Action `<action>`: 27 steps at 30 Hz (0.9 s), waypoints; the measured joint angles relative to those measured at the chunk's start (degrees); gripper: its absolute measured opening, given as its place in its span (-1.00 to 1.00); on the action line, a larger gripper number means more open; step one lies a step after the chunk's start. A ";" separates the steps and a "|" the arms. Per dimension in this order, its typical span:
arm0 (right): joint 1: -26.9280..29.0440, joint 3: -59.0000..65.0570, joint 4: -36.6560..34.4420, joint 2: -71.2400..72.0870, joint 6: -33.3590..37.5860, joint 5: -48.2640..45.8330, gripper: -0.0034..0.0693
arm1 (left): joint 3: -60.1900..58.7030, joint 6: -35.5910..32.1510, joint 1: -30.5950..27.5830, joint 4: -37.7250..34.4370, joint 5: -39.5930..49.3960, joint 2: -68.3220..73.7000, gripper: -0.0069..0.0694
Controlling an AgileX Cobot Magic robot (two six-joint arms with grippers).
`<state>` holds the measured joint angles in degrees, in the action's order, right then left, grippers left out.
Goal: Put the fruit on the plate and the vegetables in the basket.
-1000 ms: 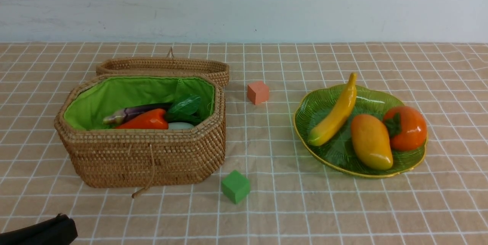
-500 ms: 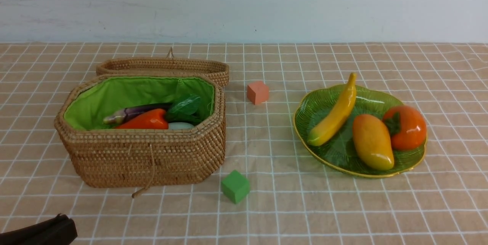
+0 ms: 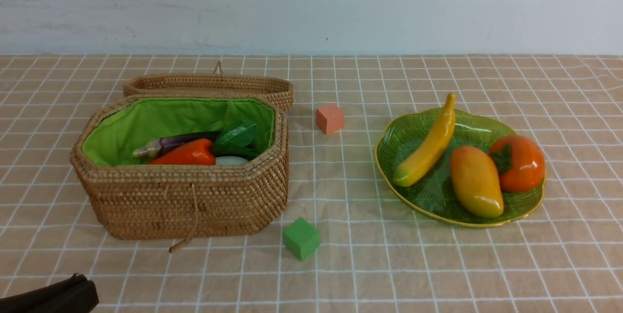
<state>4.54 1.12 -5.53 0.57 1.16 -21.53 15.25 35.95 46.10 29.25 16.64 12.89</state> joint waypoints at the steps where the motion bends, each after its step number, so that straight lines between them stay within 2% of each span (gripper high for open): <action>1: 0.00 0.00 0.00 0.00 0.00 0.00 -0.94 | 0.00 0.00 0.00 0.00 0.00 0.00 -0.76; 16: 0.00 0.00 -0.11 0.00 -0.06 0.00 -0.90 | -0.05 0.00 -0.14 1.20 -0.09 0.00 -0.72; 19: 0.00 0.00 -0.13 0.00 -0.06 0.00 -0.89 | -0.05 -0.06 -2.25 -0.20 -1.33 -0.52 -0.79; 20: 0.00 0.00 -0.13 0.00 -0.06 0.00 -0.89 | -0.05 -1.17 -5.78 -3.08 -2.31 -1.69 -0.85; 22: 0.00 0.00 -0.13 0.00 -0.06 0.00 -0.89 | -0.12 -4.31 -12.34 -8.14 -2.94 -3.81 -0.85; 23: 0.00 0.00 -0.13 0.00 -0.06 0.00 -0.89 | -0.88 -9.04 -19.94 -14.07 -3.54 -6.14 -0.85; 24: 0.00 0.00 -0.13 0.00 -0.06 0.00 -0.89 | -1.74 -12.71 -24.15 -17.70 -4.14 -7.73 -0.85; 25: 0.00 0.00 -0.13 0.00 -0.06 0.00 -0.89 | -1.95 -13.48 -24.99 -17.70 -4.31 -8.06 -0.85; 27: 0.00 0.00 -0.13 0.00 -0.06 0.00 -0.89 | -3.87 -19.69 -31.14 -23.69 -5.78 -10.62 -0.85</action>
<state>4.54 1.12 -5.66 0.57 1.10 -21.53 11.38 16.26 14.96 5.56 10.87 2.28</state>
